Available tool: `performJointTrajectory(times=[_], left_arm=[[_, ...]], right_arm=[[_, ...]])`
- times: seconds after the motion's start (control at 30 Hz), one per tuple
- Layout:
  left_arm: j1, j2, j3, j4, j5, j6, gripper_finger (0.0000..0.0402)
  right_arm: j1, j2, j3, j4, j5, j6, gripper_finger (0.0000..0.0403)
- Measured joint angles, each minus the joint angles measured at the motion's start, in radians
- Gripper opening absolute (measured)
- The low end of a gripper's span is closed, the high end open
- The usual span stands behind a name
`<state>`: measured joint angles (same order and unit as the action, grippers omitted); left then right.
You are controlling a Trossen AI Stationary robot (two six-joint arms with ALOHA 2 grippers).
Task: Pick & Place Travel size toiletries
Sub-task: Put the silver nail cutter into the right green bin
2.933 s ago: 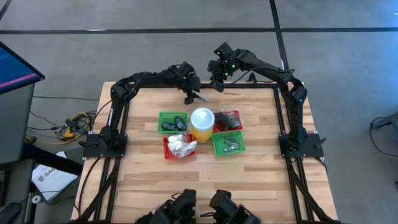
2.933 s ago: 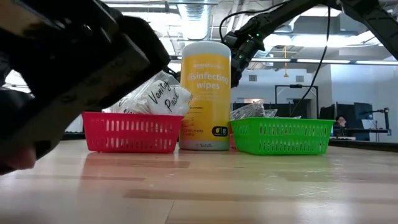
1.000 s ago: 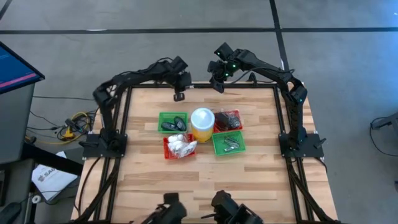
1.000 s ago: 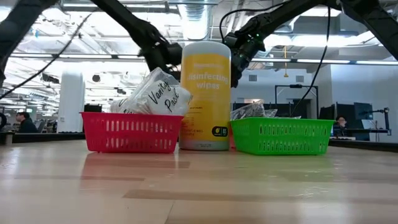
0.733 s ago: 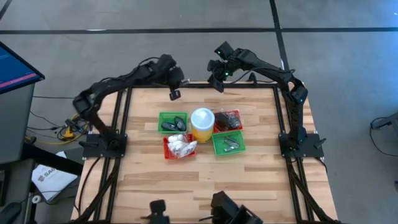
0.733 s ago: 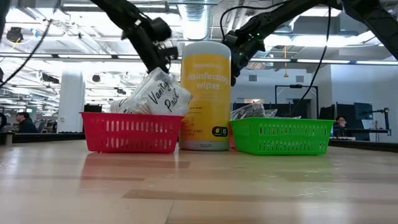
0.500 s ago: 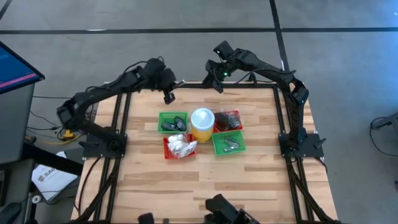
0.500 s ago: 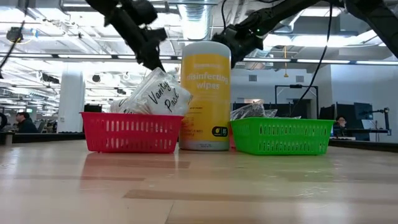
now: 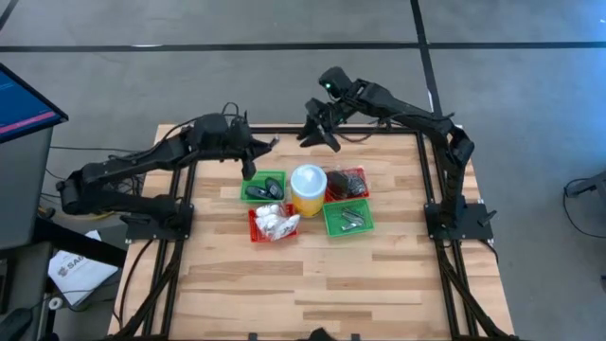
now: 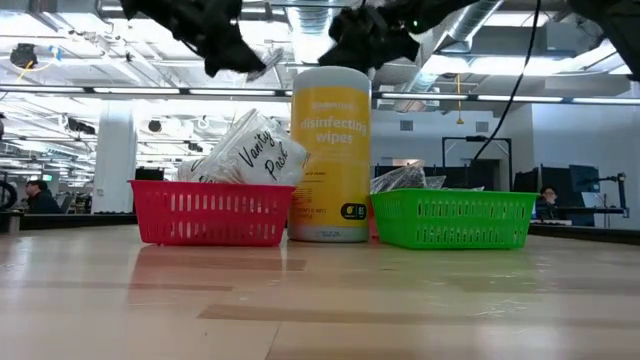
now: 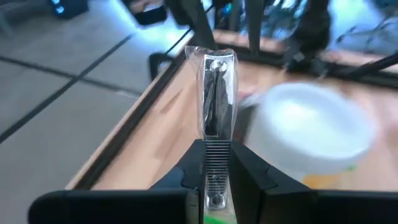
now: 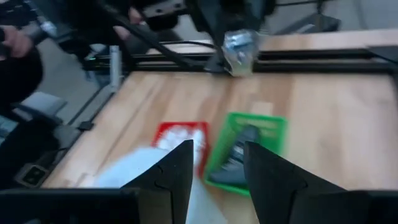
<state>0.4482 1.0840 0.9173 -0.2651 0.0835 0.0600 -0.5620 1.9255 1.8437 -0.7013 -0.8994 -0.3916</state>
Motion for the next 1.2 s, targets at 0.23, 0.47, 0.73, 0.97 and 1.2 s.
performJointTrajectory(times=[0.23,0.47,0.73,0.97,1.2], left_arm=[[-0.122,-0.020,-0.048,0.084,0.000,-0.051,0.0036],[-0.178,-0.020,-0.069,0.122,-0.015,-0.067,0.0036],[-0.184,-0.021,-0.069,0.151,-0.012,-0.067,0.0036],[-0.193,-0.024,-0.069,0.157,-0.016,-0.066,0.0034],[-0.194,-0.039,-0.069,0.169,-0.015,-0.066,0.0035]], right_arm=[[0.093,-0.008,0.000,0.014,-0.006,-0.008,0.0131],[0.148,-0.008,0.000,0.052,-0.006,-0.012,0.0131],[0.194,-0.008,0.000,0.113,0.009,-0.016,0.0131],[0.195,-0.008,0.000,0.135,0.037,-0.003,0.0131],[0.189,-0.007,0.001,0.169,0.038,0.000,0.0131]])
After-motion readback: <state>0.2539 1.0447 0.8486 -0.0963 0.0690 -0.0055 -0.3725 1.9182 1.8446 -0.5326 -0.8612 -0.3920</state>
